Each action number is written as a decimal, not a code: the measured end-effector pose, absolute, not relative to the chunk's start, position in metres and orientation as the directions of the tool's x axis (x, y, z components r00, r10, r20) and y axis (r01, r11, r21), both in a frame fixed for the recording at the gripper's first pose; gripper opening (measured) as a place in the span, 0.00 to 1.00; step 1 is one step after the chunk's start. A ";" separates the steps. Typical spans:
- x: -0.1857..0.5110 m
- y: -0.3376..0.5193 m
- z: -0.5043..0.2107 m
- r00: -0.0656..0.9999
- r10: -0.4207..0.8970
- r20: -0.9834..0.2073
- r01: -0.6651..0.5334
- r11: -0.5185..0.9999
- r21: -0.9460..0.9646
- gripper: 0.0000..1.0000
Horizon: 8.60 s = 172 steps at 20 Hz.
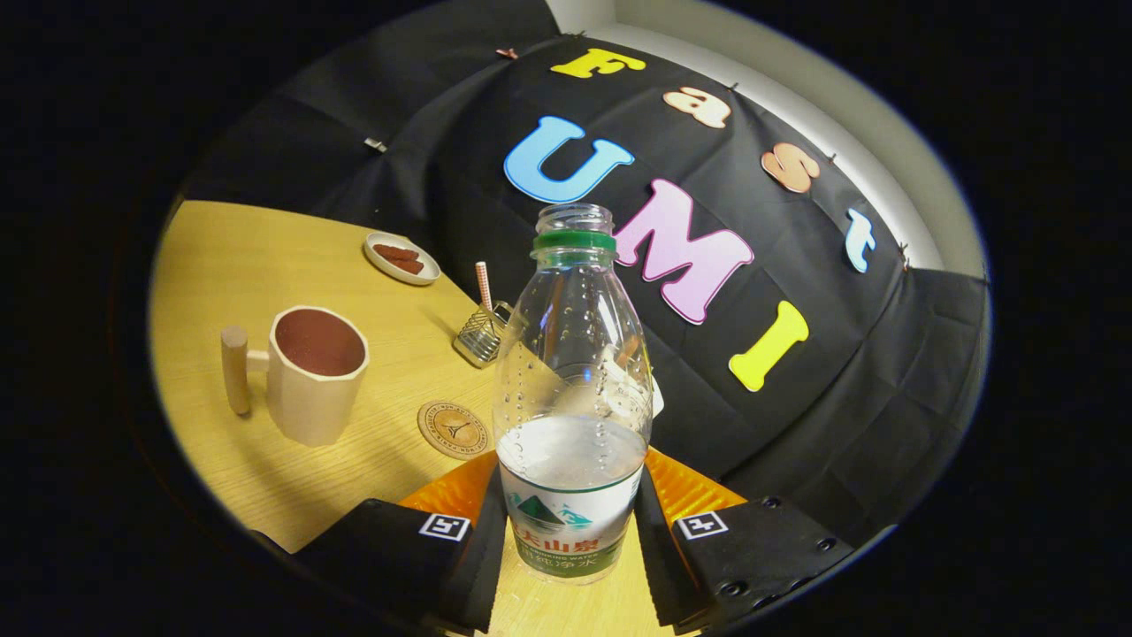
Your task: Take the bottle from table, then pour the juice into the cup, finally place the bottle on the coaster
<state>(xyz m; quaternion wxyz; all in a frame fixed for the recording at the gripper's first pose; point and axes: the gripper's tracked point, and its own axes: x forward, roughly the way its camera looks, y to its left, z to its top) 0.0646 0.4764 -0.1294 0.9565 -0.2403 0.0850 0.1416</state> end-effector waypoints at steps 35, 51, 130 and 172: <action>0.076 0.517 -0.168 0.912 0.209 -0.352 -0.398 0.247 -0.884 0.69; 0.080 0.520 -0.168 0.914 0.211 -0.347 -0.373 0.103 -0.922 0.69; 0.106 0.536 -0.071 0.926 0.336 -0.170 -0.041 -0.358 -0.933 0.69; 0.081 0.567 -0.094 0.812 0.500 -0.302 -0.550 0.828 -0.109 0.69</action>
